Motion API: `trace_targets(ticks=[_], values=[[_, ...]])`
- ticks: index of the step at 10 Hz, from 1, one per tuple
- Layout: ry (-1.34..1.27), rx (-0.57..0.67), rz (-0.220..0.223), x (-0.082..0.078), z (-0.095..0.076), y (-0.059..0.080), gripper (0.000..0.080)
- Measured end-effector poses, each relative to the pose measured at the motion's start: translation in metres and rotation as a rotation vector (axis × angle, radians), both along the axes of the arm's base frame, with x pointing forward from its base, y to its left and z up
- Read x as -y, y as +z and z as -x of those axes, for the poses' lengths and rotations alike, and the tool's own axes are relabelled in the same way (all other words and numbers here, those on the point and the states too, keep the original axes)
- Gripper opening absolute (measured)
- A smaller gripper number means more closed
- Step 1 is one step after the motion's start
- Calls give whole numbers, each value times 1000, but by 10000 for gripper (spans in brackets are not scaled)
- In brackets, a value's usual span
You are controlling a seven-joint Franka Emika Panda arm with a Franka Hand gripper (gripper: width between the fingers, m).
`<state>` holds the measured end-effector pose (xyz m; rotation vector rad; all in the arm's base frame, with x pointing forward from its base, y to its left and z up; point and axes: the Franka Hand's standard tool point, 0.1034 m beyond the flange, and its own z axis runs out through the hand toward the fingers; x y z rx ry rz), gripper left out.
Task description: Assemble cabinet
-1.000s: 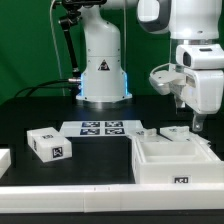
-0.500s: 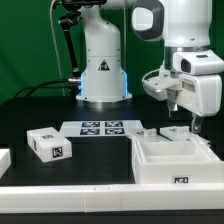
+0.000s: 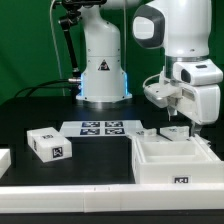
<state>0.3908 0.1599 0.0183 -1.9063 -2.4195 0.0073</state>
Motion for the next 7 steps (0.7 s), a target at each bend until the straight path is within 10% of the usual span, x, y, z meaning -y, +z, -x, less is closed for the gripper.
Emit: trace_targets(ticks=[3,6,7], values=[[-5,-8,0,1,2,-3,796],[-9,-19,0,3,5,-7,401],[-9,-20,0,3,5,-8,401]])
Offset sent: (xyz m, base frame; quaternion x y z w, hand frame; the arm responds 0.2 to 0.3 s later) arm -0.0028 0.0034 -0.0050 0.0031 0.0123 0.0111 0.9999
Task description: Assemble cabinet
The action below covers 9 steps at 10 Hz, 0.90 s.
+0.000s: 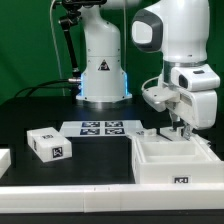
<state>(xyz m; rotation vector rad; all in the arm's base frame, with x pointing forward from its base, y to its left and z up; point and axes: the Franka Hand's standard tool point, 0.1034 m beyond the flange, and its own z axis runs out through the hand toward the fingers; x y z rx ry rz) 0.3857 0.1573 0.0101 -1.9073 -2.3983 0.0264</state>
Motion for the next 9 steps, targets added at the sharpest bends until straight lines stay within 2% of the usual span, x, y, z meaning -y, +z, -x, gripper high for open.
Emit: trace_targets(ticks=[1,2,9], values=[[0,0,0,0,0,0,217],[0,0,0,0,0,0,87],[-47,7,3,0,-2,4,68]])
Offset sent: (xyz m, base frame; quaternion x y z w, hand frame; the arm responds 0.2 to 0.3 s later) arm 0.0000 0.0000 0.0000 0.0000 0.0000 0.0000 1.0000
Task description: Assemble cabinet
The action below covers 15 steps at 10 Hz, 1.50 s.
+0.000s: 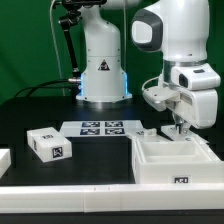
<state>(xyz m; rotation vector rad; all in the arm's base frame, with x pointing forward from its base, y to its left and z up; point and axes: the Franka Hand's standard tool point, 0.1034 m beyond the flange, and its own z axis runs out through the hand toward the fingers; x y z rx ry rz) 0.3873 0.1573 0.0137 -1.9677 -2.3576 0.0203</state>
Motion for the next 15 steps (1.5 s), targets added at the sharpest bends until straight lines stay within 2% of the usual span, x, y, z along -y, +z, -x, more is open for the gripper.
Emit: trace_targets(ticks=[2,4,5,9,12,13,15], values=[[-112,9,32,3,1,18,70],[-166,27,66,8,-5,40,70],[-194,42,66,10,-8,47,70],[-188,36,65,12,-7,43,70],[-185,31,71,47,-18,40,70],[-192,30,70,53,-21,39,70],[-195,29,70,54,-21,38,70]])
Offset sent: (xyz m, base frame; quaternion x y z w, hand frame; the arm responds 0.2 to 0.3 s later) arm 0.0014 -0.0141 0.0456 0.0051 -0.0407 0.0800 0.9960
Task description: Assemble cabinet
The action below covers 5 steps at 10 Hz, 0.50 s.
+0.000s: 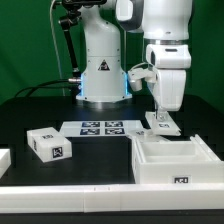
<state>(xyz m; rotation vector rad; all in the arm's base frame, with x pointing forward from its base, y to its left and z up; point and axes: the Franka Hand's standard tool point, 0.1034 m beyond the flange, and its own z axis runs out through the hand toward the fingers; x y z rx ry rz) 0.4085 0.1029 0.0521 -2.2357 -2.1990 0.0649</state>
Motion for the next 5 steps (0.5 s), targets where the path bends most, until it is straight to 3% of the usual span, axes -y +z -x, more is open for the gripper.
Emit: trace_targets(ticks=[3,5], values=[[7,1,-9,1,-2,-5,70],[-4,11,-5,1,-23,1,70]])
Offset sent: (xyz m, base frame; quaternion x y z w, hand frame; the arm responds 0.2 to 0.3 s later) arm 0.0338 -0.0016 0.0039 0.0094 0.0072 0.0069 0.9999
